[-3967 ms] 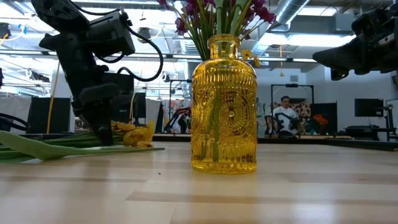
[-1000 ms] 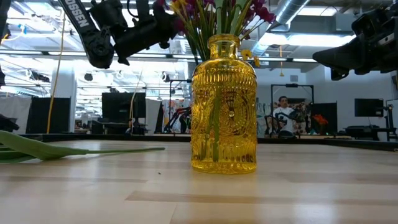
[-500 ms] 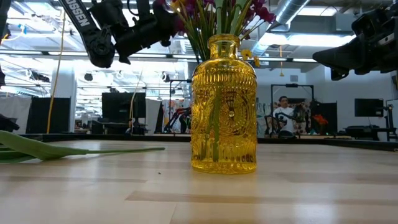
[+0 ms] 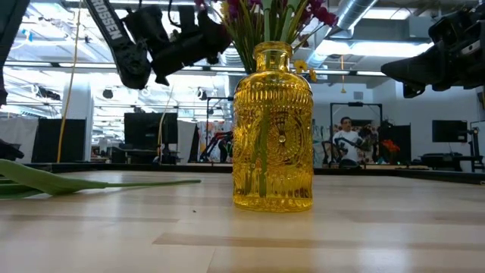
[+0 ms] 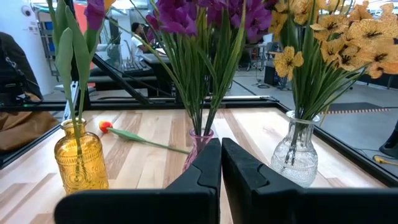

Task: Sort flowers into vase by color
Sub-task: Put the yellow flowers into the transparent vase

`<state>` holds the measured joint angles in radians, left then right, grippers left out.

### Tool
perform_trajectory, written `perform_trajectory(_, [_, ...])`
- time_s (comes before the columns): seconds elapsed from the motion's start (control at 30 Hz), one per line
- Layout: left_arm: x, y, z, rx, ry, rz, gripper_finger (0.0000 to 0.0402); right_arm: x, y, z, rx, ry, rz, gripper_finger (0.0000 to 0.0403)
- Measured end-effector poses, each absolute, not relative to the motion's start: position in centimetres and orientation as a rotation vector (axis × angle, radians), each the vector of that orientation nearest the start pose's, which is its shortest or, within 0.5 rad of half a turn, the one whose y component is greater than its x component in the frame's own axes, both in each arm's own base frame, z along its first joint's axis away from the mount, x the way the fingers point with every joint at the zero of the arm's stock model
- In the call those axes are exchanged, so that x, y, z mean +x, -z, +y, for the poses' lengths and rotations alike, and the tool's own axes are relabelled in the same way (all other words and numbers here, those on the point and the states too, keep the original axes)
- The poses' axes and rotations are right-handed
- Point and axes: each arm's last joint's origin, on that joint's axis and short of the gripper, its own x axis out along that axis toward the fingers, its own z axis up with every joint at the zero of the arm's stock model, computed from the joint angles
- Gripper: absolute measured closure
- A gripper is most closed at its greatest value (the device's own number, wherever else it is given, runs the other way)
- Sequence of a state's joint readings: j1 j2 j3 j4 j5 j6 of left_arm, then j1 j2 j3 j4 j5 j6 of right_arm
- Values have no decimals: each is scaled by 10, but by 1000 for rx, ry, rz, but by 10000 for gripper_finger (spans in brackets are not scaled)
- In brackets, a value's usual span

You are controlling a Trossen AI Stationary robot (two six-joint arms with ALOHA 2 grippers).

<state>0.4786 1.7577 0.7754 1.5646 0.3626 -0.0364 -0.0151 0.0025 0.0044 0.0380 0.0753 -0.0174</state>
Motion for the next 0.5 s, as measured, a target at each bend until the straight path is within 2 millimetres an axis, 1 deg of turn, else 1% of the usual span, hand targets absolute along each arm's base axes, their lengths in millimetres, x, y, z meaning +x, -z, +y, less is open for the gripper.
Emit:
perform_trajectory(0.13, [306, -241, 147, 201, -100, -527, 401, 97, -169, -4, -16, 91, -39, 360])
perform_trajectory(0.5, [308, -237, 149, 176, -111, -481, 401, 97, -168, -4, -16, 91, -39, 360])
